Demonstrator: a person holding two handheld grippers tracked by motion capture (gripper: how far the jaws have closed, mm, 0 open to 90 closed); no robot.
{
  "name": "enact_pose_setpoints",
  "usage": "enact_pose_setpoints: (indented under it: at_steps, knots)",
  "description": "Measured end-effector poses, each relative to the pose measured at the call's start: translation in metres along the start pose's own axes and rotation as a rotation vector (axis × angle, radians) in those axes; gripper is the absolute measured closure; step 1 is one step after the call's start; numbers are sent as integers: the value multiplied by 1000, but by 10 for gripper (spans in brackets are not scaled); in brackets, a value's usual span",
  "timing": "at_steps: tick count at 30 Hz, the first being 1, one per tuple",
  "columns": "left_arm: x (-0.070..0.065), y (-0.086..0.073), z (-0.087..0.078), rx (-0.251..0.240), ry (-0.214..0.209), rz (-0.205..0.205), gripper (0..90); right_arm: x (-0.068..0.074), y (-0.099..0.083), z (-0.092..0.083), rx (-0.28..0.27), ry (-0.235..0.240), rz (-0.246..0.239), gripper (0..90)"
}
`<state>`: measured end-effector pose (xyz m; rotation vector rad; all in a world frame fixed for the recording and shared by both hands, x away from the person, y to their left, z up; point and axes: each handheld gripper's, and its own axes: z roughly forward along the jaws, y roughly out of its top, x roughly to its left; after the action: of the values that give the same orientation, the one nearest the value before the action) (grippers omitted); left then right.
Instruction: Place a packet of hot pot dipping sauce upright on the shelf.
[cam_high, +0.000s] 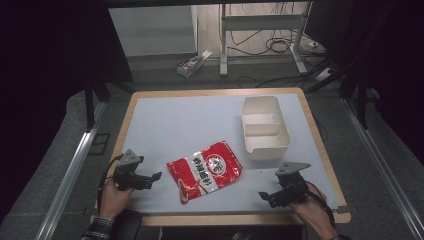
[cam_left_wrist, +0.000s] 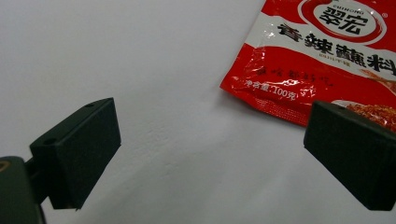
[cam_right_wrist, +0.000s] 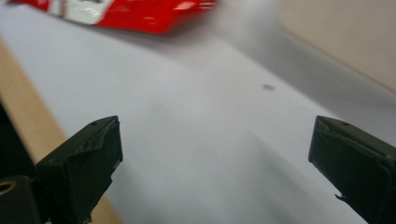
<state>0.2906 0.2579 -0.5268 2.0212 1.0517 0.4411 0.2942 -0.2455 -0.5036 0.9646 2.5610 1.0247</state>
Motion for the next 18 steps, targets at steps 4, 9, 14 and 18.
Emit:
enact_pose_setpoints:
  at_steps: [4, 9, 14, 18]
  knots:
    - [-3, -1, 4, 32, 15, 46, 39, -8, 1, 1, -21, -32, 4, 28]
    - [-3, 0, 6, 26, -18, 9, 37, -6, 0, 3, -13, -46, -19, 28]
    - [-2, 5, 12, 44, -45, -29, 31, -5, -1, 7, 2, -48, -33, 32]
    - [1, 12, 19, 54, -38, -47, 76, -3, -1, 9, 14, -49, -51, 36]
